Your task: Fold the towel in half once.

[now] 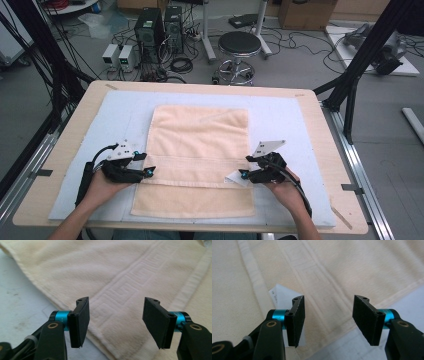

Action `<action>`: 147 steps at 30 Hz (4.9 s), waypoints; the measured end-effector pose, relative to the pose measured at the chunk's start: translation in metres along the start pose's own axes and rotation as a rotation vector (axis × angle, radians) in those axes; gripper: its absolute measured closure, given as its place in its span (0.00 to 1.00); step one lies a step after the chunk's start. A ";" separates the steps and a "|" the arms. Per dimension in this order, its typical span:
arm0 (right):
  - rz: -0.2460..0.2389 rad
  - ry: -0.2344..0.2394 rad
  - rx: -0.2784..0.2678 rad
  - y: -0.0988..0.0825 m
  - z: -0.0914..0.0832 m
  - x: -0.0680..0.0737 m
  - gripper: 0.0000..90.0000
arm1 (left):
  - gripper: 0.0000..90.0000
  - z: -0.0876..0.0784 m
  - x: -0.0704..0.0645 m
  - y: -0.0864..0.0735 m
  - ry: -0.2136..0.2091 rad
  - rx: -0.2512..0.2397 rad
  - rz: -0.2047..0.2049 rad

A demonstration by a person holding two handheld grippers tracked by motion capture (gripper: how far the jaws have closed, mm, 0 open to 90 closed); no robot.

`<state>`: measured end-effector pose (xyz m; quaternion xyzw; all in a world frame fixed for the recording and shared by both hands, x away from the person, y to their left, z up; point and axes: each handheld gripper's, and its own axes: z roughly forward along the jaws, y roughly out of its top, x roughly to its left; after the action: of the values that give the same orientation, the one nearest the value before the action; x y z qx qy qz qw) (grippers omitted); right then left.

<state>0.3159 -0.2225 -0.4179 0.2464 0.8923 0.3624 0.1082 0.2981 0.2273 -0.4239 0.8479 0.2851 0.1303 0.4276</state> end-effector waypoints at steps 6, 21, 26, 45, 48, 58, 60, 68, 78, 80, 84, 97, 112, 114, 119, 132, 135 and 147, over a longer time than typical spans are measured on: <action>-0.001 0.021 0.056 -0.001 0.015 0.005 0.61 | 0.63 0.009 0.000 -0.013 -0.059 0.055 0.015; 0.004 0.046 0.056 0.000 0.018 0.006 0.93 | 0.92 0.011 -0.006 -0.014 -0.036 0.045 0.025; 0.005 0.050 0.054 0.003 0.016 0.006 0.95 | 0.94 0.009 -0.007 -0.010 -0.029 0.051 0.031; -0.023 0.066 -0.008 0.021 -0.015 0.011 0.94 | 0.95 -0.025 -0.014 0.000 -0.022 -0.029 0.019; -0.028 0.070 -0.011 0.023 -0.018 0.014 0.94 | 0.95 -0.029 -0.019 0.000 -0.017 -0.031 0.026; -0.073 0.082 -0.030 0.029 -0.049 0.034 0.94 | 0.95 -0.063 -0.048 0.008 -0.024 -0.054 0.095; -0.070 0.101 -0.041 0.024 -0.055 0.043 0.94 | 0.95 -0.069 -0.054 0.003 -0.032 -0.050 0.099; -0.044 0.166 0.011 -0.011 -0.043 0.062 0.77 | 0.83 -0.064 -0.069 -0.025 -0.093 0.006 0.078; -0.032 0.083 0.002 -0.002 -0.019 0.038 0.63 | 0.69 -0.033 -0.047 -0.013 -0.065 -0.011 0.062; -0.027 0.077 -0.001 0.001 -0.012 0.031 0.61 | 0.68 -0.026 -0.043 -0.010 -0.060 -0.003 0.068; -0.014 0.059 -0.022 0.008 -0.003 0.022 0.59 | 0.63 -0.015 -0.035 -0.004 -0.046 -0.006 0.063; 0.033 -0.007 0.028 0.015 0.026 -0.007 0.57 | 0.52 0.019 -0.001 0.002 0.039 0.048 -0.003; 0.060 0.001 0.032 0.006 0.027 -0.006 0.54 | 0.50 0.019 0.001 -0.006 0.018 0.045 -0.033; 0.056 0.003 0.025 0.006 0.027 -0.005 0.50 | 0.46 0.019 0.000 -0.006 0.014 0.043 -0.033; 0.086 0.003 -0.016 0.006 0.023 -0.007 0.41 | 0.41 0.016 0.001 -0.004 0.017 0.039 -0.039; 0.088 -0.072 -0.092 0.013 0.008 -0.001 0.24 | 0.25 0.001 0.003 -0.001 0.030 -0.007 -0.076; 0.082 -0.074 -0.114 0.014 0.004 0.000 0.23 | 0.24 -0.001 0.004 0.001 0.041 -0.016 -0.071; 0.092 -0.073 -0.132 0.015 -0.001 -0.001 0.23 | 0.23 -0.003 0.005 0.002 0.051 -0.036 -0.060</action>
<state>0.3221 -0.2139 -0.4066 0.2927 0.8497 0.4156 0.1400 0.3015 0.2306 -0.4207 0.8276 0.3187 0.1442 0.4390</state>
